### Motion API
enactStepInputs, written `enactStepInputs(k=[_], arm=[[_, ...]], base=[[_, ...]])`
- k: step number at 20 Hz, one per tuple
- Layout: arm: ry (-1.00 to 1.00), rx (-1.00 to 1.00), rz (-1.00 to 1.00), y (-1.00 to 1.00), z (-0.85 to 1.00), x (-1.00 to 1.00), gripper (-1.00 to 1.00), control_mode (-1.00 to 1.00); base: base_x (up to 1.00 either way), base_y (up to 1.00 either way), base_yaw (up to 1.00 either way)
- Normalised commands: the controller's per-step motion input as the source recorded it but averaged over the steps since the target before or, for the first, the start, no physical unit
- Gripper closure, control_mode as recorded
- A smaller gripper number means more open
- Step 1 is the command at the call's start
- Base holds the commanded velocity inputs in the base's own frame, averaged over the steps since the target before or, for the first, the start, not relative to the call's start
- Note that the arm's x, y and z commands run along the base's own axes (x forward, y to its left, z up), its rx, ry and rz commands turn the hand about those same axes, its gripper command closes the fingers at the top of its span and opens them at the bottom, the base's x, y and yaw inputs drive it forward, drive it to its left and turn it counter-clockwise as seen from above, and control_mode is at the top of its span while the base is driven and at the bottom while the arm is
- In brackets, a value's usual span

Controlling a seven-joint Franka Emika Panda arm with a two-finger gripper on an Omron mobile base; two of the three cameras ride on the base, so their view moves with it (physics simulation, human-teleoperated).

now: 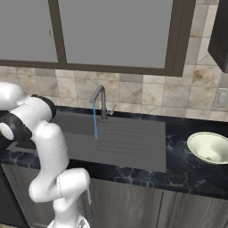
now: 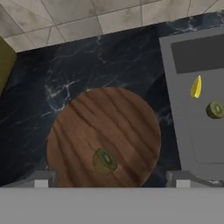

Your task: Pick the kiwis from the sink and place them in one bowl. Place the lemon wedge in the other bowl. Then turn off the sink faucet.

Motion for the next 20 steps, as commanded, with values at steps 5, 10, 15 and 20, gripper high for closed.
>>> enactStepInputs(k=[5,10,15,20], arm=[[-0.03,0.00,-0.04,-1.00,0.01,-0.17,-1.00,-1.00],[-0.01,0.00,-0.03,-1.00,0.03,-0.23,-1.00,-1.00],[0.00,0.00,0.00,-1.00,0.07,-0.15,-1.00,-1.00],[0.02,0.03,0.00,-1.00,0.17,-0.05,-1.00,-1.00]], base=[[0.00,0.00,0.00],[0.00,0.00,0.00],[0.00,0.00,0.00],[0.00,0.00,0.00]])
